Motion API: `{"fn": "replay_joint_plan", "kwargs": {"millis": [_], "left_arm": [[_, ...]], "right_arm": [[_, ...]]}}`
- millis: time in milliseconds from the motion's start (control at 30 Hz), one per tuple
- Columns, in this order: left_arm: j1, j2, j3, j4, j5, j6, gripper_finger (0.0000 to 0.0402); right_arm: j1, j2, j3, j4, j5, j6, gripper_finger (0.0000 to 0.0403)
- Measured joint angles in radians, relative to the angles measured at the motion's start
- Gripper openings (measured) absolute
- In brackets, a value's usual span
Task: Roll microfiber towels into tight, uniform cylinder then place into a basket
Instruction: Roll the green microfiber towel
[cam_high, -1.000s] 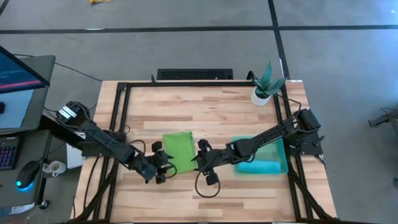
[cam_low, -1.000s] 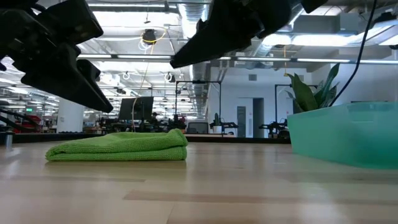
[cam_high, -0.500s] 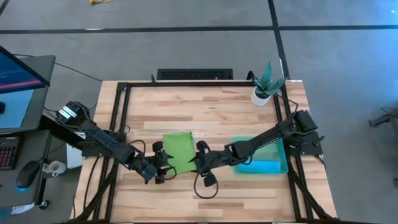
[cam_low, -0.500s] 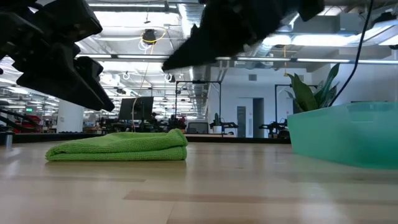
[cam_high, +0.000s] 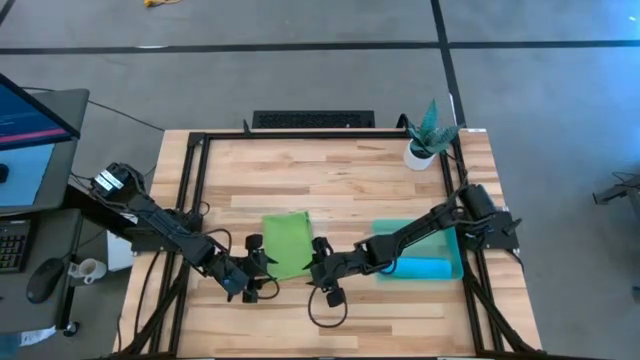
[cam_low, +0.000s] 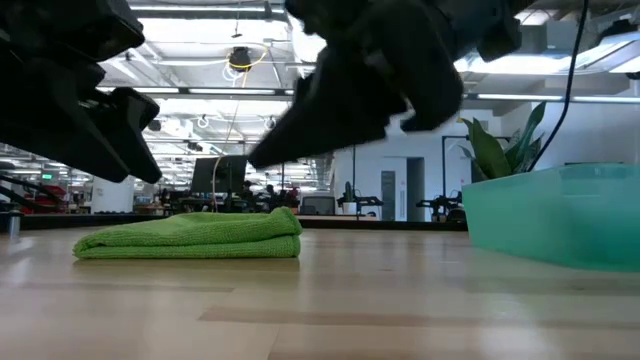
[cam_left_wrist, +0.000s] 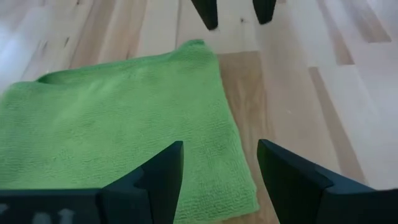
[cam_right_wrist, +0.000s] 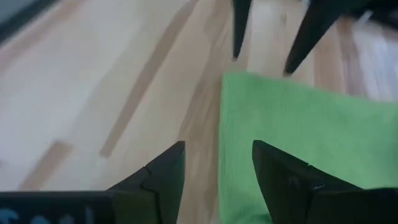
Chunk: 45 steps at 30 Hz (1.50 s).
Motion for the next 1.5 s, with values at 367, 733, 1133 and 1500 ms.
{"fn": "replay_joint_plan", "kwargs": {"millis": [367, 733, 1133, 1500], "left_arm": [[-0.011, 0.0, 0.0, -0.001, 0.004, -0.001, 0.0199], [-0.013, 0.047, 0.0, -0.026, 0.015, -0.049, 0.0199], [-0.016, 0.243, 0.03, 0.045, 0.014, -0.054, 0.0199], [-0.014, 0.258, 0.031, 0.03, 0.03, -0.151, 0.0128]], "right_arm": [[-0.026, 0.035, 0.001, -0.03, -0.032, -0.025, 0.0209], [-0.067, 0.114, 0.004, -0.041, -0.074, -0.005, 0.0209], [-0.078, 0.115, 0.004, -0.059, -0.085, 0.065, 0.0209], [-0.078, 0.117, 0.003, -0.067, -0.106, 0.063, 0.0134]]}}
